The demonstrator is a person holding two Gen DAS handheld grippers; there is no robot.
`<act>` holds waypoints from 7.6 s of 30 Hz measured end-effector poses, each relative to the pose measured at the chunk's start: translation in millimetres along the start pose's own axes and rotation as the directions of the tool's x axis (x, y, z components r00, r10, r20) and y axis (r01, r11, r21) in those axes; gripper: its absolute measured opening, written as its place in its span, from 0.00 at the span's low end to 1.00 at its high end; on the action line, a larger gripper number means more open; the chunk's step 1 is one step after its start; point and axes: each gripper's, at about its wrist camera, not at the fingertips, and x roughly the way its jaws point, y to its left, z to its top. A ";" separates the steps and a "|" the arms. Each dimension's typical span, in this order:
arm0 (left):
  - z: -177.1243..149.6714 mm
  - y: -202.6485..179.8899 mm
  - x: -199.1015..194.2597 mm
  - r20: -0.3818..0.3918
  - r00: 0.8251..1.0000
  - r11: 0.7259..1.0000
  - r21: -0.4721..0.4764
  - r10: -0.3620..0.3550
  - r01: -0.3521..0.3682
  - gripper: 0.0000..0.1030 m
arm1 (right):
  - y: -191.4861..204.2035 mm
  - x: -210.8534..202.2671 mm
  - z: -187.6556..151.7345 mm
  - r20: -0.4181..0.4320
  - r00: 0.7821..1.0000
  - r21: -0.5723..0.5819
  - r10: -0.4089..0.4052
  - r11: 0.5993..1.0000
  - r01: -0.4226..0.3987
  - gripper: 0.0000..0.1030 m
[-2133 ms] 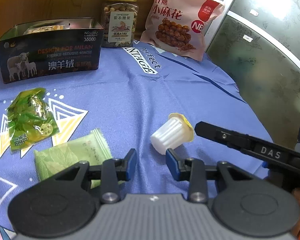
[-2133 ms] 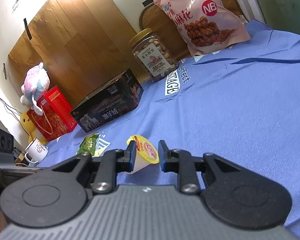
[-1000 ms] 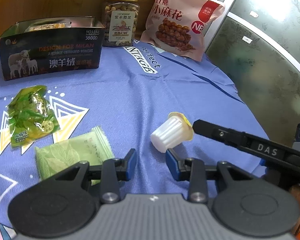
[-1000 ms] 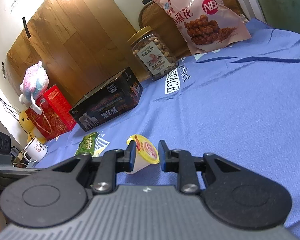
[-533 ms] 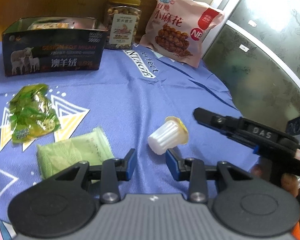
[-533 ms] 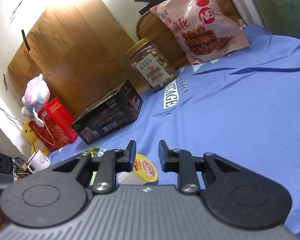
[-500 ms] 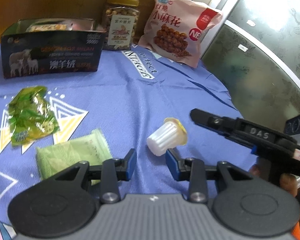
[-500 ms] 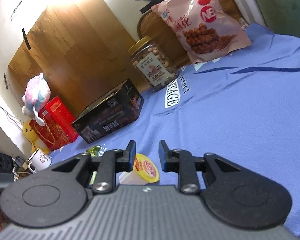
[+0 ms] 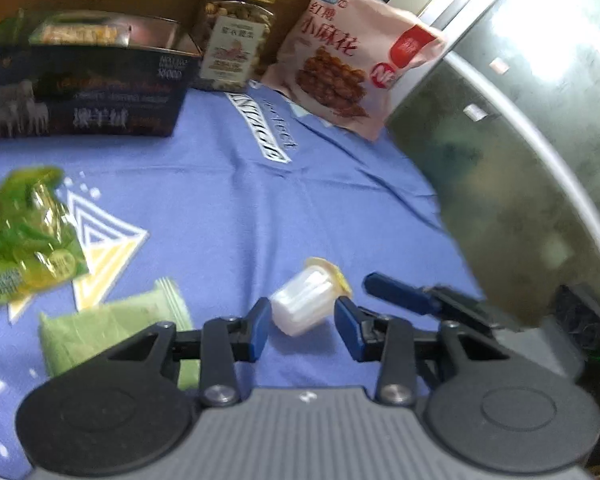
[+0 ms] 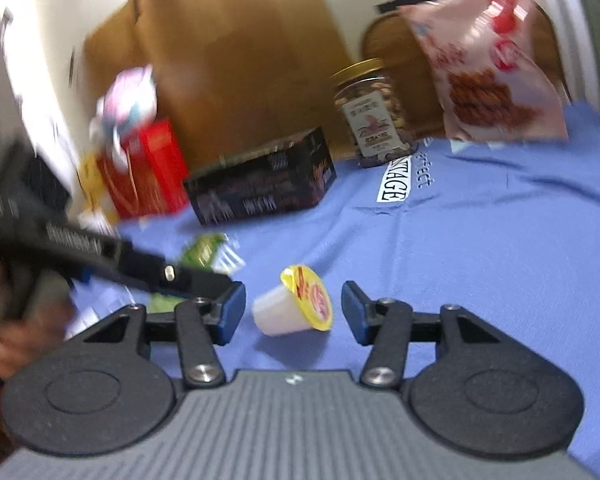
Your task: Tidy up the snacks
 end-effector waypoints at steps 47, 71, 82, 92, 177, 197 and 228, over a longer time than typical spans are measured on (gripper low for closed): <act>187.1 111.6 18.7 0.167 0.977 0.991 -0.066 0.129 -0.119 0.43 | 39.5 216.1 149.0 0.025 0.991 -0.377 -0.134 0.916 0.134 0.55; 5.9 161.2 -70.2 0.074 0.988 0.957 -0.268 0.139 -0.115 0.22 | 56.5 161.9 49.4 -0.297 0.931 0.189 0.210 0.969 -0.158 0.34; 7.0 179.7 -70.1 0.099 0.993 0.949 -0.315 0.062 -0.028 0.25 | 55.8 176.1 47.0 -0.231 0.949 0.207 0.215 0.964 -0.168 0.33; 26.3 179.6 -72.6 0.191 0.980 0.942 -0.336 0.045 0.022 0.07 | 43.6 180.5 43.0 -0.193 0.935 0.283 0.298 0.929 -0.238 0.34; 111.4 73.8 -51.5 0.286 0.886 0.926 -0.011 0.364 -0.377 0.44 | 26.6 114.1 83.4 0.081 0.992 0.083 -0.093 0.993 0.086 0.42; -10.8 11.3 -107.1 0.339 0.674 0.732 -0.067 0.656 -0.678 0.98 | 90.5 43.6 38.9 0.125 0.991 0.252 -0.054 0.967 0.021 0.58; -22.5 -16.9 -112.1 0.414 0.502 0.563 -0.031 0.759 -0.826 1.00 | 92.7 19.0 28.8 0.151 0.988 0.315 -0.020 0.949 -0.029 0.78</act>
